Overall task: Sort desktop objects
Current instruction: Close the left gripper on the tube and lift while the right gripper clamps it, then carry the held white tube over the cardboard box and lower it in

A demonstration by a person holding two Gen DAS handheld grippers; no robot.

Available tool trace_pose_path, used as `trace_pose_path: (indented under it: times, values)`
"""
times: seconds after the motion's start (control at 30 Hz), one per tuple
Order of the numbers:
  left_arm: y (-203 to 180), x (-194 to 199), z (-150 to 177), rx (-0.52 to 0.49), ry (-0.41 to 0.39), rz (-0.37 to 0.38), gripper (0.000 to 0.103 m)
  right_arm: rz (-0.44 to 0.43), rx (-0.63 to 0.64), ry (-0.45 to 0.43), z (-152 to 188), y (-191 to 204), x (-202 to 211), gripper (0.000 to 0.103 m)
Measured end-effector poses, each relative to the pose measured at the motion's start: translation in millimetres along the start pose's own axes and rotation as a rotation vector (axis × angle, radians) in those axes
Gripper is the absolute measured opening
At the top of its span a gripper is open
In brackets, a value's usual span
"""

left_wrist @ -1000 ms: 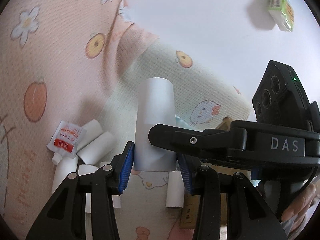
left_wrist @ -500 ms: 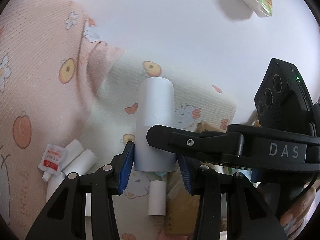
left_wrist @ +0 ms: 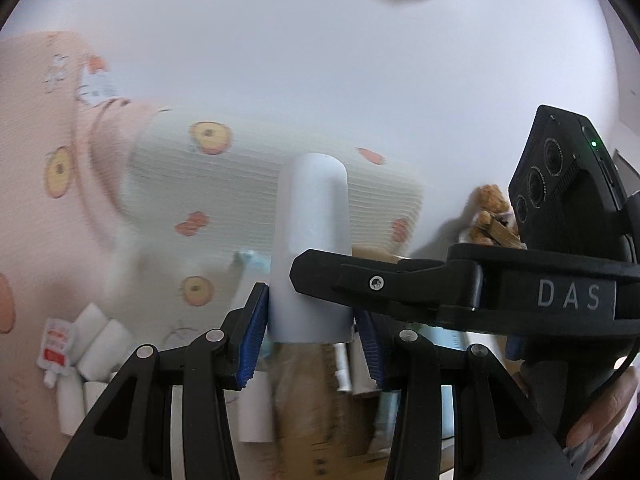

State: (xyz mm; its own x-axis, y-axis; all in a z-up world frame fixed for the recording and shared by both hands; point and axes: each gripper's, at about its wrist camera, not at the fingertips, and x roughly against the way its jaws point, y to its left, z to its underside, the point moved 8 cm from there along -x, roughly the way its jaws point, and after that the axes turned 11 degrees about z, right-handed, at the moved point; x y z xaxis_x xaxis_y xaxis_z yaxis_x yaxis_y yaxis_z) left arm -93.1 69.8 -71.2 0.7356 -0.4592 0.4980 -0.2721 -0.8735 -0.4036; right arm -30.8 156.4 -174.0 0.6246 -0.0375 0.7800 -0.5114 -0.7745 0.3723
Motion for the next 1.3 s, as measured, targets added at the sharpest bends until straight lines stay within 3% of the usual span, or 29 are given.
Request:
trace_pose_path:
  times: [0.27,0.5,0.63,0.8,1.3]
  values:
    - [-42,-26,-1,-0.062,0.042,0.054,0.047,0.094,-0.031,-0.058,-10,-42,36,0.041]
    - [-57,-47,3,-0.066,0.119,0.093,0.047,0.125,-0.05,-0.051,-15,-65,47,0.041]
    - [-58,-71,13,-0.006,0.229,0.139,0.047,0.216,-0.048,0.01,-9,-86,41,0.041]
    - [-61,-95,31,0.02,0.327,0.151,0.047,0.24,-0.138,0.096,-1,-118,29,0.041]
    - [-53,-141,59,0.166,0.508,0.187,0.047,0.303,-0.219,0.252,5,-170,2,0.041]
